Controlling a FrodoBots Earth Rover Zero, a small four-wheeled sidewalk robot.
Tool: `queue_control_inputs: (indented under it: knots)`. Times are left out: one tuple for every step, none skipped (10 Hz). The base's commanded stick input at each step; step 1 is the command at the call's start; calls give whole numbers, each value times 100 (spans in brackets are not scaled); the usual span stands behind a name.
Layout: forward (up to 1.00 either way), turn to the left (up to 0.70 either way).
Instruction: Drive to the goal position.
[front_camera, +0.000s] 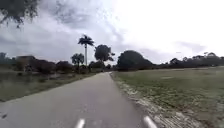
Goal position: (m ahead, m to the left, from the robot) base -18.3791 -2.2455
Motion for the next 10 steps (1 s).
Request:
queue_control_inputs:
  knots:
    - [69,3]
    - [69,3]
    - [69,3]
    - [69,3]
    - [69,3]
    - [69,3]
    - [69,3]
    - [69,17]
    - [69,31]
    - [69,23]
